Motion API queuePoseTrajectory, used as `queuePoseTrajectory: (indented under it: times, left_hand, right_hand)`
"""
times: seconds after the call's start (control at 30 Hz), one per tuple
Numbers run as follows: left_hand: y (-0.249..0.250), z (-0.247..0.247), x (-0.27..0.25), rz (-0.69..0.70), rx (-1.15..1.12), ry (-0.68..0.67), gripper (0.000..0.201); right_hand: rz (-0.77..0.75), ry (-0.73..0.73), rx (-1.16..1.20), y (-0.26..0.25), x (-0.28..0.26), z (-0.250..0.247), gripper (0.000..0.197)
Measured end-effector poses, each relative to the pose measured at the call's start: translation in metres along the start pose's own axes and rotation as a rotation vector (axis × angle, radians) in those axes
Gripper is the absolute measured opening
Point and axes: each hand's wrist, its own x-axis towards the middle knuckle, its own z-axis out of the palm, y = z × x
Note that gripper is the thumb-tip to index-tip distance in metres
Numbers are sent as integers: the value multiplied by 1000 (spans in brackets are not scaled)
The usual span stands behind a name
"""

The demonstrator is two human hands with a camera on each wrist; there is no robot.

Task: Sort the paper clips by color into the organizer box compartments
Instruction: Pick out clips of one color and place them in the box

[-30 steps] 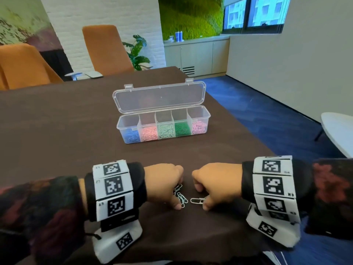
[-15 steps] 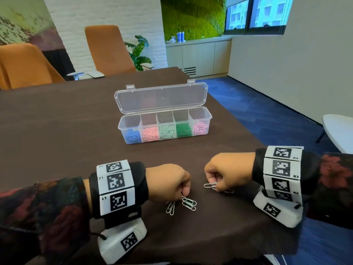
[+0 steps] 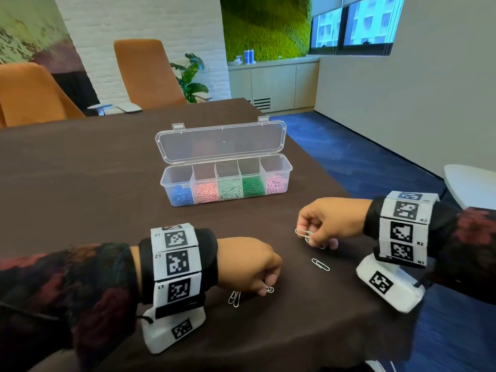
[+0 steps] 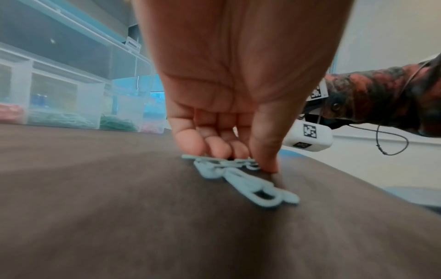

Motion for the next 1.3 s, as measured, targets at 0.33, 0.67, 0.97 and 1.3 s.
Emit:
queuePoseTrajectory:
  times: [0.33,0.67,0.97,1.3]
  left_hand:
    - [-21,-5,-10,-41,57,36,8]
    - [-41,-7,-49,-237,-103,135,23]
    - [-35,13,-41,-358,-105,80,28]
    - [-31,14,-45,-341,105,56,18]
  right_hand:
    - [69,5,-552,-19,-17,31,16]
    - [-91,-73,-482,-35,0,31,18]
    - [-473,-86,-506,-66,19,50,21]
    - [-397,-150,-579,-66,28,50,18]
